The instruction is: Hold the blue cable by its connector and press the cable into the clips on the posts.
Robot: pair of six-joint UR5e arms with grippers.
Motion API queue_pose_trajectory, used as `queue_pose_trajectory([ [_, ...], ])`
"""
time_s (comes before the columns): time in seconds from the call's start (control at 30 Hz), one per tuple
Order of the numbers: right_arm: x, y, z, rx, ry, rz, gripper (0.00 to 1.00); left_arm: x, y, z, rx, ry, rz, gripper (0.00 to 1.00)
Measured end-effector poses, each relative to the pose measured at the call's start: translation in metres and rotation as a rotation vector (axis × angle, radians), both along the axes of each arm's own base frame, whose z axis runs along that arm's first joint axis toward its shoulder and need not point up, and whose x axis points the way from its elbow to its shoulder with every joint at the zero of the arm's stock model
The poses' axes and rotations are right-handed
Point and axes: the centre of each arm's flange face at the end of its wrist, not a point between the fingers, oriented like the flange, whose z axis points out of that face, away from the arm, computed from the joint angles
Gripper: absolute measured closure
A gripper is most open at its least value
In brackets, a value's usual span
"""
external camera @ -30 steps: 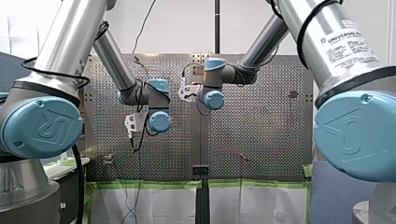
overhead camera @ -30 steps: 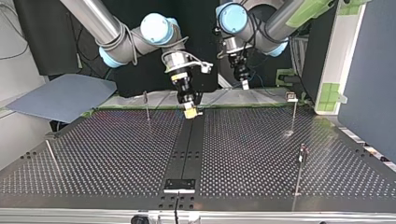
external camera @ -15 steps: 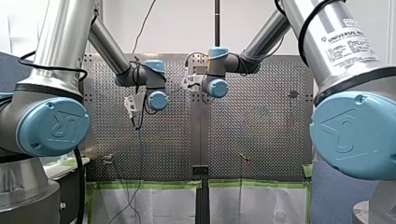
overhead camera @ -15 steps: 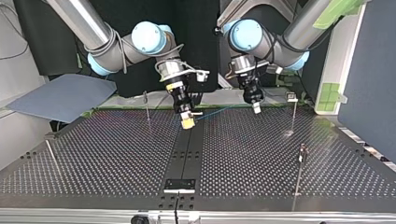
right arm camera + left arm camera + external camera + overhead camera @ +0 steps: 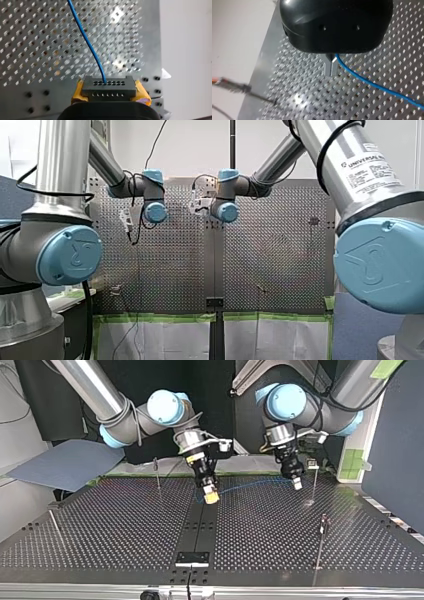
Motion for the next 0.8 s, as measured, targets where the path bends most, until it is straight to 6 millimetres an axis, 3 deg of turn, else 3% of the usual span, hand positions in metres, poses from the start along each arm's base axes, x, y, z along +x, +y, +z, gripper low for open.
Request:
queue_pose_trajectory([
  [0.33, 0.022, 0.012, 0.034, -0.032, -0.028, 0.038, 1.00, -0.009, 0.035, 0.033, -0.001, -0.001, 0.070, 1.00],
  [0.8, 0.035, 0.015, 0.063, -0.057, -0.058, 0.054, 1.00, -0.026, 0.049, 0.109, -0.023, -0.073, 0.089, 1.00],
])
